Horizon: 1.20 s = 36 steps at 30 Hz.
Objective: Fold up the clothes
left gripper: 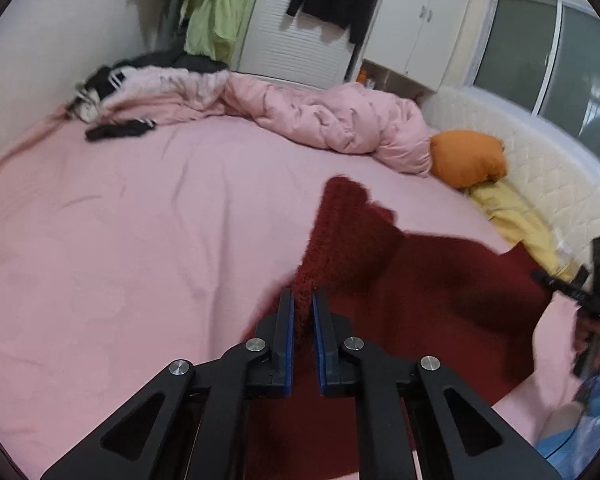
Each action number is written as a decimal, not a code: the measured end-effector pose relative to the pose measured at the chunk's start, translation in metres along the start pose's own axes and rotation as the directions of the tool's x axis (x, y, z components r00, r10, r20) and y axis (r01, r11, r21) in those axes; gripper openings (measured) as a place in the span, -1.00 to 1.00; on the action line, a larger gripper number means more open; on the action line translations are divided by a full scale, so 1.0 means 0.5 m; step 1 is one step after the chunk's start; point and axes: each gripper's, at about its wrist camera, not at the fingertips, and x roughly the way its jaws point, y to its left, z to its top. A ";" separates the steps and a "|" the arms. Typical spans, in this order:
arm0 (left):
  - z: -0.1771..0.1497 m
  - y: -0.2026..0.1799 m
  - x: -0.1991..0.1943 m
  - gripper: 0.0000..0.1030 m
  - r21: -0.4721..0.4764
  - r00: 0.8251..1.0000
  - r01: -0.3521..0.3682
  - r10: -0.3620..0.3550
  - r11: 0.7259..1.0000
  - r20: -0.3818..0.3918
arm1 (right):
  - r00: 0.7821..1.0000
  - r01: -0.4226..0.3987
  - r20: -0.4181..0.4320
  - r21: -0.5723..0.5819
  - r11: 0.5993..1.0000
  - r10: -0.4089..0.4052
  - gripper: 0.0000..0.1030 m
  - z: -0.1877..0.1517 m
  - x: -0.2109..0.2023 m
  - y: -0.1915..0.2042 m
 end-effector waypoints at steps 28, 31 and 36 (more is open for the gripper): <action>-0.396 0.032 -0.447 -0.43 -0.253 0.961 -0.179 0.113 0.951 -0.254 | 0.873 0.036 -0.487 0.027 0.999 -0.018 -0.61 -0.443 -0.310 0.058; -0.337 -0.002 -0.443 0.21 -0.193 0.967 -0.214 0.180 0.957 -0.180 | 0.847 0.244 -0.439 -0.180 0.953 -0.299 -0.54 -0.381 -0.335 0.084; -0.265 -0.121 -0.326 0.63 -0.063 0.985 -0.111 0.101 0.992 -0.137 | 0.950 0.226 -0.193 -0.118 0.967 -0.246 -0.41 -0.260 -0.342 0.124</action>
